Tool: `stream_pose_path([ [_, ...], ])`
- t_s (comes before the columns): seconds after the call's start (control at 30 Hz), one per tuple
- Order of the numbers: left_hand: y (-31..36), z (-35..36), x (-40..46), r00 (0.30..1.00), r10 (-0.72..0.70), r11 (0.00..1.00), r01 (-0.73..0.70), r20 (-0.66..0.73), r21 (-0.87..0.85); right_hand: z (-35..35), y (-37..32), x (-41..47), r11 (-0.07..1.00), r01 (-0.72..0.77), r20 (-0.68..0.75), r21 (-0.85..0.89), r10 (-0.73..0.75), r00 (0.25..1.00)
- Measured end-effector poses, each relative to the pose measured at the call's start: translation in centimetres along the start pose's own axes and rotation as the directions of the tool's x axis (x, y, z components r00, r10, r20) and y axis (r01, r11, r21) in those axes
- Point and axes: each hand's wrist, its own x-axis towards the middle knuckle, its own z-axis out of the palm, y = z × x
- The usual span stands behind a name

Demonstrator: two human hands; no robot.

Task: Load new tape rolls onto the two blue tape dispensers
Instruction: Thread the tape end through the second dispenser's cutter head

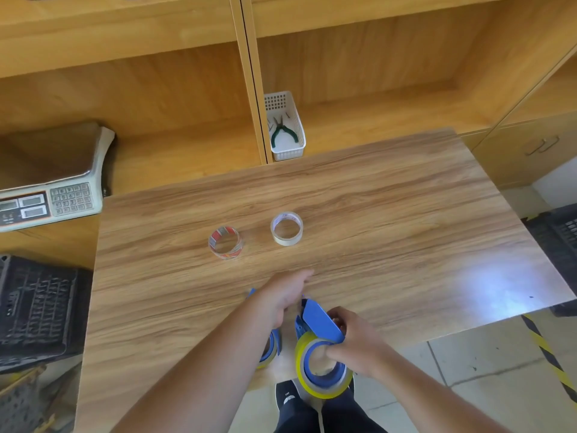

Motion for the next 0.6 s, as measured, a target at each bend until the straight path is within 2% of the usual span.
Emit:
stream_pose_path([
  [0.13,-1.1,-0.3,0.1,0.987,0.043,0.988,-0.065,-0.152,-0.144,-0.8,0.6,0.9,0.999,-0.042,-0.005,-0.016,0.042,0.999],
  [0.23,-3.2,-0.1,-1.0,0.939,0.138,0.976,-0.182,-0.314,-0.116,-1.2,0.9,2.0,0.997,-0.066,-0.030,-0.031,0.065,0.997],
  [0.3,-5.3,0.7,-1.6,0.913,0.182,0.976,-0.214,-0.364,-0.049,-1.4,1.0,2.9,0.996,-0.073,-0.044,-0.041,0.071,0.996],
  [0.47,-10.6,4.4,-2.0,0.937,0.182,0.981,-0.192,-0.299,-0.003,-1.7,1.5,5.5,0.988,-0.113,-0.078,-0.106,0.105,0.991],
  [0.6,-11.8,5.8,-1.3,0.966,0.143,0.989,-0.149,-0.216,-0.007,-1.6,1.8,7.1,0.981,-0.131,-0.127,-0.143,0.113,0.985],
])
